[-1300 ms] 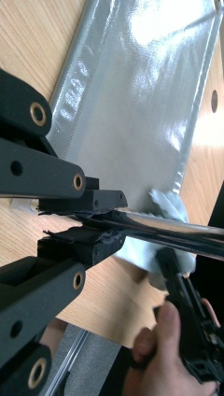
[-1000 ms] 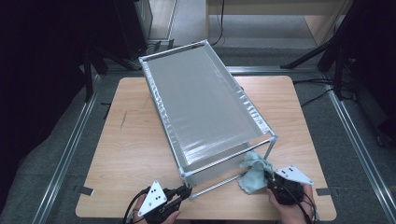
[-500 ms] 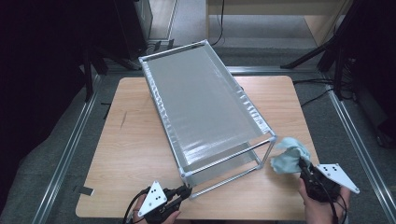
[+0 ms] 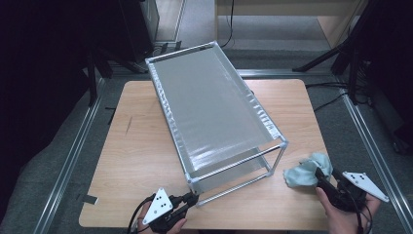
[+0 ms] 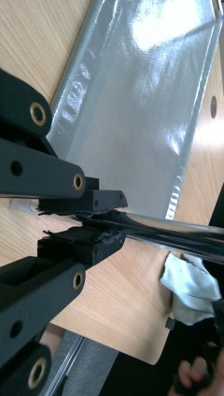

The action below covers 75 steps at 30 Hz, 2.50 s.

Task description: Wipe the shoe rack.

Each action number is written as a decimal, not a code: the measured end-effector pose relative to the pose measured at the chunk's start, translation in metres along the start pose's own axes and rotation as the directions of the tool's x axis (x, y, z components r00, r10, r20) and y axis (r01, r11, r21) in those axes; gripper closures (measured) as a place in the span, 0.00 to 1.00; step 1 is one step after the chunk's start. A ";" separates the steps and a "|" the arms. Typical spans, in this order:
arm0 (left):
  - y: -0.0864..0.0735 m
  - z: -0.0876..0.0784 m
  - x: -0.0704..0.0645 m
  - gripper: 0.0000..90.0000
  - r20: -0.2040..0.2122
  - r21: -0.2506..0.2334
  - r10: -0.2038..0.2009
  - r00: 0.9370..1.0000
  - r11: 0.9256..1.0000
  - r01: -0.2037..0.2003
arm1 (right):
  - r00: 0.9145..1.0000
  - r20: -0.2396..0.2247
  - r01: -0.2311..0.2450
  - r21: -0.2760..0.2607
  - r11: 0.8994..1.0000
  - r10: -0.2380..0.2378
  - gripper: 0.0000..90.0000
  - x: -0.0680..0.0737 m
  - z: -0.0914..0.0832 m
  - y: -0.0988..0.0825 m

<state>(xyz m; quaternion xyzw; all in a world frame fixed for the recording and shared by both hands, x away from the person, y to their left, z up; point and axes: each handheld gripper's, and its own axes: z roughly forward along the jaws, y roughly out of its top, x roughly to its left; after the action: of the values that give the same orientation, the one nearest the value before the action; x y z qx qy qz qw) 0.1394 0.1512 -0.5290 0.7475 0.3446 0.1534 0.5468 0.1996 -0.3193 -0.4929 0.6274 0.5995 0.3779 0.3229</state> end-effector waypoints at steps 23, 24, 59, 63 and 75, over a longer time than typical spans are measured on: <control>0.000 0.001 0.000 0.90 -0.015 -0.009 -0.013 1.000 1.000 0.013 | 0.962 -0.262 0.065 -0.038 0.997 -0.073 0.88 0.103 0.024 0.012; 0.000 0.001 0.000 0.90 -0.015 -0.009 -0.013 1.000 1.000 0.013 | 0.964 -0.251 0.078 -0.045 0.996 -0.087 0.88 0.105 0.025 0.013; 0.037 0.105 -0.032 0.90 -0.026 -0.014 0.004 1.000 1.000 -0.005 | 0.941 -0.316 0.106 -0.068 0.992 -0.122 0.51 0.122 0.076 0.067; 0.038 0.105 -0.029 0.79 -0.022 -0.033 -0.003 1.000 0.999 0.002 | 0.928 -0.346 0.121 -0.075 0.990 -0.140 0.46 0.116 0.043 0.044; 0.022 0.045 0.008 0.55 -0.094 -0.085 -0.074 0.993 0.994 0.066 | 0.856 -0.493 0.132 -0.081 0.988 -0.154 0.23 0.140 0.002 -0.006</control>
<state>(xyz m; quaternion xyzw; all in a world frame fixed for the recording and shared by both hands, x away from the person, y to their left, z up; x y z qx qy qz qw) 0.1802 0.1211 -0.5259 0.7034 0.3903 0.1842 0.5647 0.1974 -0.1792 -0.4871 0.4551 0.6988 0.5150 0.1982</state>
